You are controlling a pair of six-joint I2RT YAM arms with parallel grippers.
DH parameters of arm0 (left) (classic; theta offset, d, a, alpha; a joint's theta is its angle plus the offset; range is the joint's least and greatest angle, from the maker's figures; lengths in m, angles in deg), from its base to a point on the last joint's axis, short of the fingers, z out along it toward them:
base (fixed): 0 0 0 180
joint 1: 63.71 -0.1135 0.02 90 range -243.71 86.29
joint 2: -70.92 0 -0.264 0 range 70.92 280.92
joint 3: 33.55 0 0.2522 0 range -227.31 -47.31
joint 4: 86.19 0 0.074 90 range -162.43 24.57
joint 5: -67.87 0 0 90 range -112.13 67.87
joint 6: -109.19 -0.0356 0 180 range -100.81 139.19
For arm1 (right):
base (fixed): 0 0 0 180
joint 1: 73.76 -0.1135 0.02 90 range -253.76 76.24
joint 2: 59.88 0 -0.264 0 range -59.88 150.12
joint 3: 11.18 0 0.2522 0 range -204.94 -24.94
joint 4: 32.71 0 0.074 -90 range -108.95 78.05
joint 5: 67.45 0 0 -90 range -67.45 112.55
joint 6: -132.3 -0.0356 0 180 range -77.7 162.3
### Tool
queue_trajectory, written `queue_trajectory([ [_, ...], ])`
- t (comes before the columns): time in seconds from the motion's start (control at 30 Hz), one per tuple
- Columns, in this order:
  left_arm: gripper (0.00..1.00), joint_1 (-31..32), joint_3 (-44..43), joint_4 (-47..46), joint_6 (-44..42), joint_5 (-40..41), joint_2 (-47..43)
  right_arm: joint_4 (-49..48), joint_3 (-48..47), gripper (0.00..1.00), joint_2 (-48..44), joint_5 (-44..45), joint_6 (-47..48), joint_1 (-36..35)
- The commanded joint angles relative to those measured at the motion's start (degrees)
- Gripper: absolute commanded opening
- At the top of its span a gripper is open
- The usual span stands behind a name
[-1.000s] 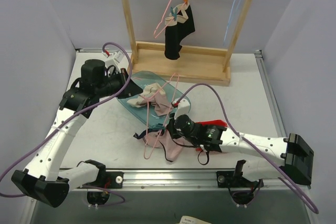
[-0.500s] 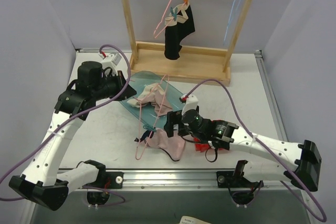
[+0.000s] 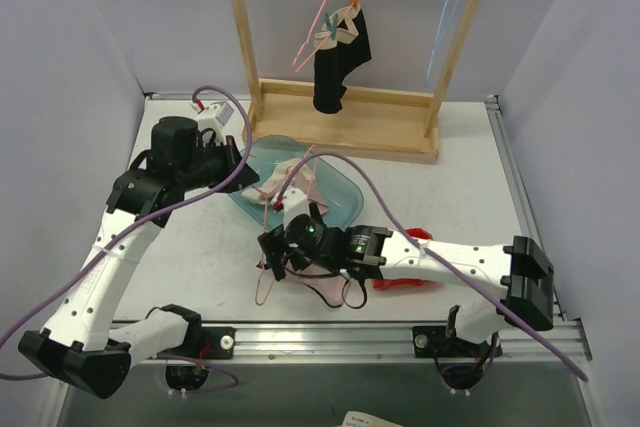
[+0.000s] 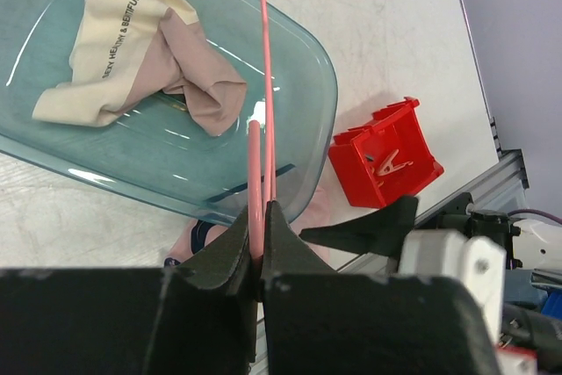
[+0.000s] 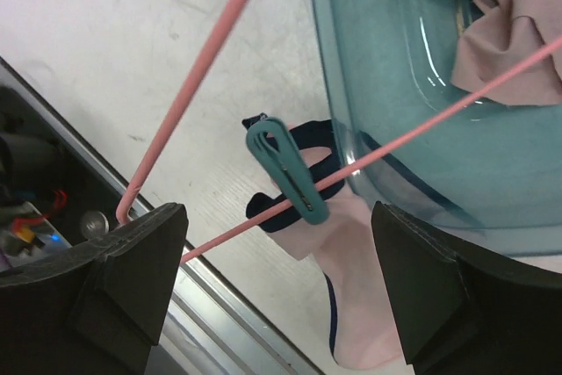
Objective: Remove the underwear clipped to the hanger
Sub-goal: Remove the underwear from the hanger.
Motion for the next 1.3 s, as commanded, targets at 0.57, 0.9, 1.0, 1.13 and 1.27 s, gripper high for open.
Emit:
queue_trajectory([
  [0.57,0.03,0.0,-1.0,-4.2,1.6,-6.2,0.1,-7.2,0.9,0.58,2.0,4.1,21.2,-2.4],
  [0.9,0.03,-1.1,-1.0,-3.7,1.8,-4.0,-0.9,-5.4,2.3,0.36,-1.6,13.1,16.0,-2.4],
  [1.0,0.03,-2.1,-0.5,-3.9,1.9,-3.7,-1.1,-3.9,3.7,0.27,-4.8,15.4,13.3,-2.4],
  [1.13,0.03,-3.8,0.1,-4.0,1.9,-2.0,-1.1,-2.5,5.6,0.24,-7.1,15.8,10.3,-2.4],
  [1.27,0.03,-6.4,1.3,-5.5,3.1,-2.6,-2.0,-2.5,8.6,0.24,-9.5,16.4,6.6,-2.4],
])
